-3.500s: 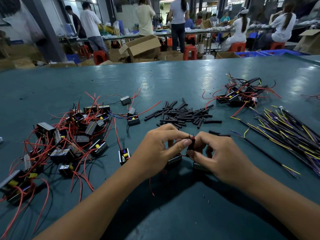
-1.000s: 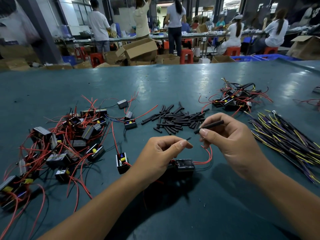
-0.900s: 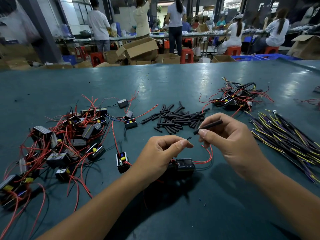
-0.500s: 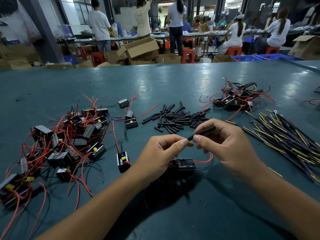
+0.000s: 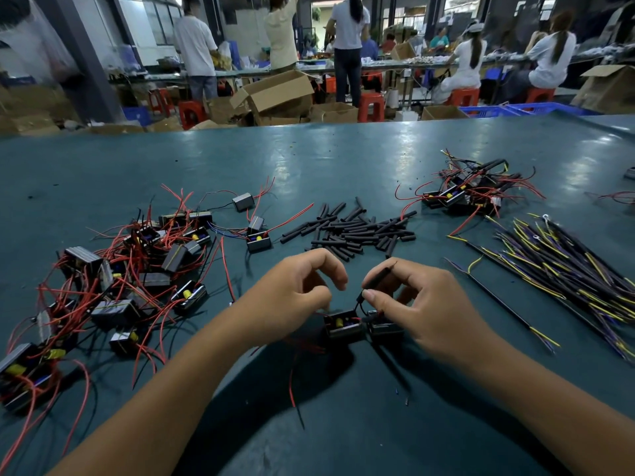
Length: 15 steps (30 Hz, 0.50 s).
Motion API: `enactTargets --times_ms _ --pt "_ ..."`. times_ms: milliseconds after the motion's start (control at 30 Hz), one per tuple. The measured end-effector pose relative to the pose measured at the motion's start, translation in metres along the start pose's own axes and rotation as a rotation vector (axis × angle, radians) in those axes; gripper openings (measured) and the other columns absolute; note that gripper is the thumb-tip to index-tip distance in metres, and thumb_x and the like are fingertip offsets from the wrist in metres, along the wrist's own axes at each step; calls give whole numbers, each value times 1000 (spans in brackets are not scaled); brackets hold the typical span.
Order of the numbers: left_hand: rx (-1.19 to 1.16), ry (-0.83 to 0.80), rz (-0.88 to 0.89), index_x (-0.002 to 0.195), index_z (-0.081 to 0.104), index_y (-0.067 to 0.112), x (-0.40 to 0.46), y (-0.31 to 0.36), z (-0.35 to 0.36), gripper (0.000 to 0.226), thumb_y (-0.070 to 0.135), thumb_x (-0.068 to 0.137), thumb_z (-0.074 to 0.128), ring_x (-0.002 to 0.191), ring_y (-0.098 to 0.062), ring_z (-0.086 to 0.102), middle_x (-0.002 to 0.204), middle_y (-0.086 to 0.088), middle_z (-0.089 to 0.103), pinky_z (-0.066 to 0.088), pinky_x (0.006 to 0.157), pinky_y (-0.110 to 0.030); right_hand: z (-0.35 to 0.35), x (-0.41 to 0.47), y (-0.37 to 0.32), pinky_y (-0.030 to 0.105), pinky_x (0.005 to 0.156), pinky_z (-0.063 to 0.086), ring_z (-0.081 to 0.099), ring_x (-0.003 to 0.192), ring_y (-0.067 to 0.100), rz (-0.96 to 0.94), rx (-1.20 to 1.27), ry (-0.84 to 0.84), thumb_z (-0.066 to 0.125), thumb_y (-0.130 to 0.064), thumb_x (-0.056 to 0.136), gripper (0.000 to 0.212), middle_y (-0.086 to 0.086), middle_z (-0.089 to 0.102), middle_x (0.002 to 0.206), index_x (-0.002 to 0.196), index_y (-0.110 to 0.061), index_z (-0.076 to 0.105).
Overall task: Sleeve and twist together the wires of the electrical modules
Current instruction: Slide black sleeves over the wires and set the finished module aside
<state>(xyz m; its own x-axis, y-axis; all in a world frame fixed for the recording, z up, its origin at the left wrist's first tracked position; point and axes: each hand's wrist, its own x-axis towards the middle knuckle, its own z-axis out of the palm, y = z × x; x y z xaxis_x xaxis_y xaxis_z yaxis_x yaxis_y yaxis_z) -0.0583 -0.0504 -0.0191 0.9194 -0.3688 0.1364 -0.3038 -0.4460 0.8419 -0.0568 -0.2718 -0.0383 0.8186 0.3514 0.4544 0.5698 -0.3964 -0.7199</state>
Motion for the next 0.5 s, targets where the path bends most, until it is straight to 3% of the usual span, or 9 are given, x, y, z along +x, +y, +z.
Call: enactTargets --times_ms 100,267,367,500 --pt "8 -58 73 98 64 30 -3 2 -7 17 17 86 64 71 -12 55 86 4 65 47 68 -36 1 2 2 7 56 38 61 60 3 -15 -31 -22 75 -18 87 11 -17 66 70 84 -26 67" --pt "35 -89 177 101 65 29 -3 5 4 23 29 84 81 76 -31 54 85 -6 59 49 71 -45 2 4 2 6 57 35 55 59 -1 -29 -92 -38 76 -11 85 11 -16 61 67 83 -19 69" --pt "67 -53 247 97 68 25 -2 7 13 20 27 83 82 72 -19 54 88 9 61 49 68 -44 1 3 1 8 59 34 53 62 -2 -28 -119 -78 75 -9 85 10 -10 61 68 82 -16 69" --pt "161 -34 361 95 71 22 0 9 20 19 25 81 84 81 -6 56 92 13 60 41 70 -16 -2 4 0 10 61 35 55 67 2 -19 -158 -88 77 -13 84 7 -6 66 75 83 -18 72"
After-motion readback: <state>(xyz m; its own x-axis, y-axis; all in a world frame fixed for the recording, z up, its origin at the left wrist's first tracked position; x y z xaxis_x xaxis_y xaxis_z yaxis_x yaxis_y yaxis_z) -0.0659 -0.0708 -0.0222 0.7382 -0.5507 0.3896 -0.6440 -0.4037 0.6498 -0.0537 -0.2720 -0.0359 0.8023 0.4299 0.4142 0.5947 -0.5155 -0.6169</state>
